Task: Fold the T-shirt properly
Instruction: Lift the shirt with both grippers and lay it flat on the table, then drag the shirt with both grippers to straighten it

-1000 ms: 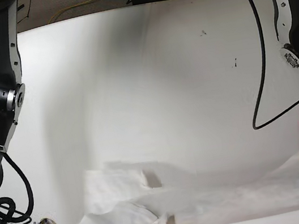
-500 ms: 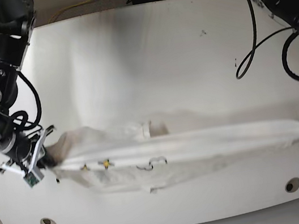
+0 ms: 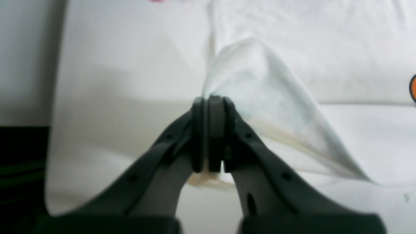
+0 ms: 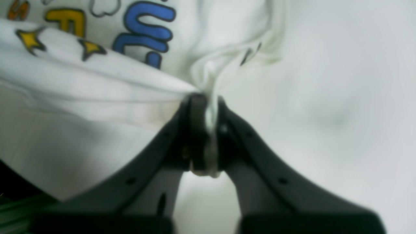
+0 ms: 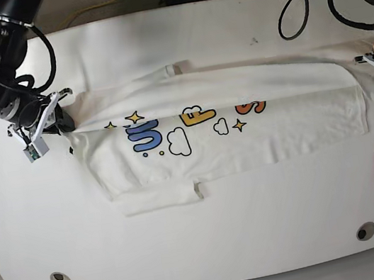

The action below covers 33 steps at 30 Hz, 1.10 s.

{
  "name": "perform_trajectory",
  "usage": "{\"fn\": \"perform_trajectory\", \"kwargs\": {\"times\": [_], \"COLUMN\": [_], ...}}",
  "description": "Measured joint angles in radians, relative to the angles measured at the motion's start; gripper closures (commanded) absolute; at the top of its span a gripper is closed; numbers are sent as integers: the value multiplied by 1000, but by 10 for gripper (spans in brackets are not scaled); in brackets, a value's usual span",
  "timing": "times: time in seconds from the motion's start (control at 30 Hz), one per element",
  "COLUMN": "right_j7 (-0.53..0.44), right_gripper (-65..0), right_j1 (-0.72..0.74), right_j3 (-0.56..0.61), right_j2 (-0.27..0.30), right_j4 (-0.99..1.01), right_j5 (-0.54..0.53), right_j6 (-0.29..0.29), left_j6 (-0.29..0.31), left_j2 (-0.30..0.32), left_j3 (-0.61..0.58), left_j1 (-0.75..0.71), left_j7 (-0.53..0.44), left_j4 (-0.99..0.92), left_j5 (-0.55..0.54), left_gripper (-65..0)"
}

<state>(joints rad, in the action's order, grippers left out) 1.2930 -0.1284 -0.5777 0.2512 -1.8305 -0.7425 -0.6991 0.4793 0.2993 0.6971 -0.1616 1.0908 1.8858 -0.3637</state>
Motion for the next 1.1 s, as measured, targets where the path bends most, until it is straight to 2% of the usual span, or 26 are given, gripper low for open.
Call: {"fn": "perform_trajectory", "kwargs": {"times": [0.1, 0.3, 0.6, 0.83, 1.03, 1.1], "right_j7": [2, 1, -2, 3, -5, -7], "right_gripper": [0, 0, -6, -222, -476, -518], "right_j1": [-37, -76, -59, 36, 176, 183], "right_j3": [-8, -4, 0, 2, 1, 1], "right_j2": [-8, -15, -13, 4, 18, 18], "right_j4": [22, 65, 112, 245, 348, 349], "right_j5": [-53, -155, -178, -169, -146, -130], "right_j6": [1, 0, 0, 2, 3, 3], "left_j6": [-3, -5, -5, -5, -5, -5], "left_j2": [1, 1, 9, 7, 6, 6], "left_j3": [2, 2, 9, 5, 2, 1], "left_j1": [-52, -82, -82, -83, -76, -74], "left_j7": [-47, -61, -68, -67, -68, -68], "left_j4": [0, -1, -1, -2, -2, -2], "left_j5": [5, 7, 7, 8, 7, 8], "left_gripper": [0, 0, 0, 0, 0, 0]}}
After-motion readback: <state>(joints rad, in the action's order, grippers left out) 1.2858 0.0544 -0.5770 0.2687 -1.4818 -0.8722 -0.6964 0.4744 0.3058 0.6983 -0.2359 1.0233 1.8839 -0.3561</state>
